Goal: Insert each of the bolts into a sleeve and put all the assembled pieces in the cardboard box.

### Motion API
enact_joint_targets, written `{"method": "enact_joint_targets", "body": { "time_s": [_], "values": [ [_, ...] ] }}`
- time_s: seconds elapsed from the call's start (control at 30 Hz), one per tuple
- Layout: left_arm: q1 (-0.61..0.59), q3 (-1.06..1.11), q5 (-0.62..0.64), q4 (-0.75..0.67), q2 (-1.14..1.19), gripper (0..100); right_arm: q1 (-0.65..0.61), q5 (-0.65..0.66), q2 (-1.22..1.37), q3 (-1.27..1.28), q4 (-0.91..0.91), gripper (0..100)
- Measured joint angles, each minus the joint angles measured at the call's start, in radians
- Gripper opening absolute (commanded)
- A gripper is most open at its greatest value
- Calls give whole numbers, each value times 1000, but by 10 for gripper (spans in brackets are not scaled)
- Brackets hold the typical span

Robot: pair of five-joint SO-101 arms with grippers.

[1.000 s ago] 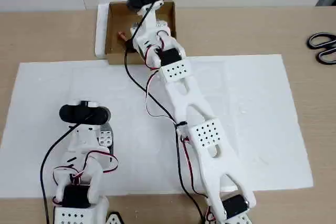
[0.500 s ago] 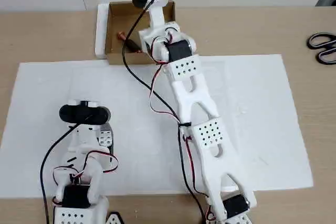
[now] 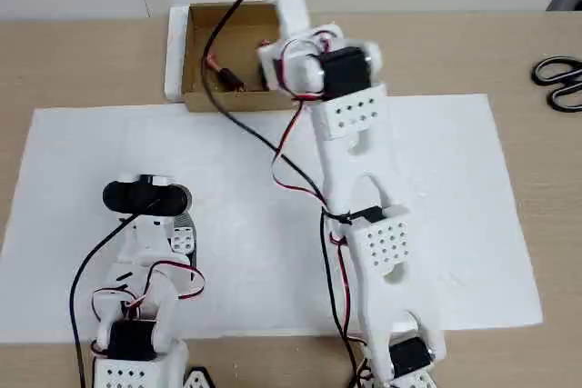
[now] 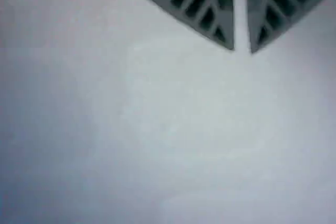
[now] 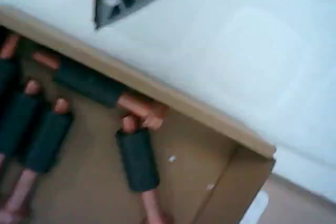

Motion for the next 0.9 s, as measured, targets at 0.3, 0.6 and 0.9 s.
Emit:
{"method": "enact_joint_targets", "body": {
  "time_s": [0.3, 0.6, 0.9],
  "values": [
    [0, 0, 0, 0, 0, 6, 69, 0, -141, 0, 8, 31],
    [0, 0, 0, 0, 0, 6, 77, 0, -354, 29, 25, 3],
    [0, 0, 0, 0, 0, 6, 75, 0, -729, 557, 25, 3]
  ]
}}
